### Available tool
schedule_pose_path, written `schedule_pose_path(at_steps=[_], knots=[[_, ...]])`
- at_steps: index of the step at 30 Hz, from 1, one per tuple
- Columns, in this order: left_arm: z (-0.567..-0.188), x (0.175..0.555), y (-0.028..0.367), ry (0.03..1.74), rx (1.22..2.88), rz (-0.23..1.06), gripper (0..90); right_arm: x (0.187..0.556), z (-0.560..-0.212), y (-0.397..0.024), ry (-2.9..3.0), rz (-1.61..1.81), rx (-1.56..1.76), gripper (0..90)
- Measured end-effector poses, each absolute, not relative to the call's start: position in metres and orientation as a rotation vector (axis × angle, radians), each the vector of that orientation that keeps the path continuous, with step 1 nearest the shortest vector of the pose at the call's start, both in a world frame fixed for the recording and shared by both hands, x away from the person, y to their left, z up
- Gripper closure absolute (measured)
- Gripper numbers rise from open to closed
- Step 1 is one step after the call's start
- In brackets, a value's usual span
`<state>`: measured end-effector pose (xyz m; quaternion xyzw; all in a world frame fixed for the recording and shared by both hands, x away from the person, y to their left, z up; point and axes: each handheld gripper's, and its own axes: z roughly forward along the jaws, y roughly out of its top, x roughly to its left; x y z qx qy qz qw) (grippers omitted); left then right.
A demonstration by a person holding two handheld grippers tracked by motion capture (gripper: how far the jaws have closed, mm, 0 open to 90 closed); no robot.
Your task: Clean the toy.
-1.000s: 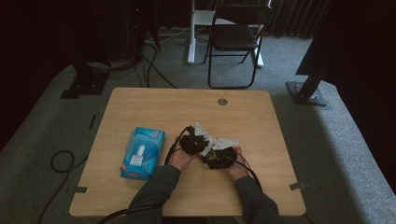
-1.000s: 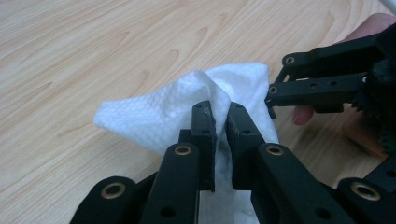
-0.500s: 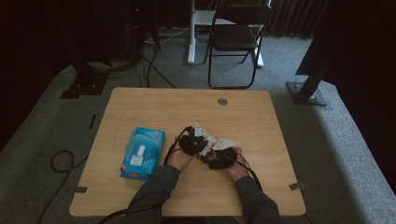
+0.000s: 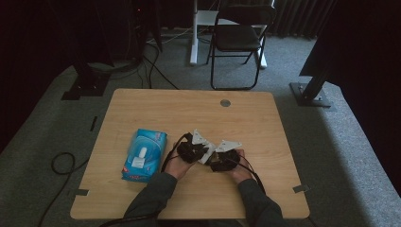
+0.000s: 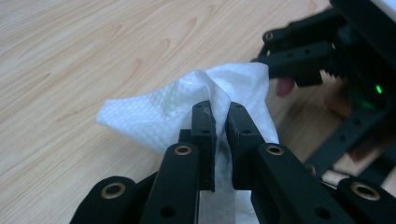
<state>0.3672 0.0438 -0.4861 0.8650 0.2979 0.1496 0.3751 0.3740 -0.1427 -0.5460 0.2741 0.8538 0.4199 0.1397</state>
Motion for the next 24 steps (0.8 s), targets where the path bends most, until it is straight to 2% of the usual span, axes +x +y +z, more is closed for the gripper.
schedule_pose_path(at_steps=[8,15,21,24], knots=[[-0.489,0.38,0.069,0.909,2.187,0.43,84.0,0.374,-0.546,-0.143,2.476,1.22,0.779,34.0],[-0.501,0.387,0.073,0.972,2.182,0.364,84.0,0.372,-0.546,-0.146,2.509,1.232,0.719,33.5],[-0.504,0.386,0.07,0.958,2.189,0.349,83.9,0.374,-0.538,-0.155,2.494,1.244,0.769,21.4],[-0.505,0.384,0.068,0.951,2.194,0.347,83.9,0.373,-0.531,-0.159,2.465,1.27,0.778,21.9]])
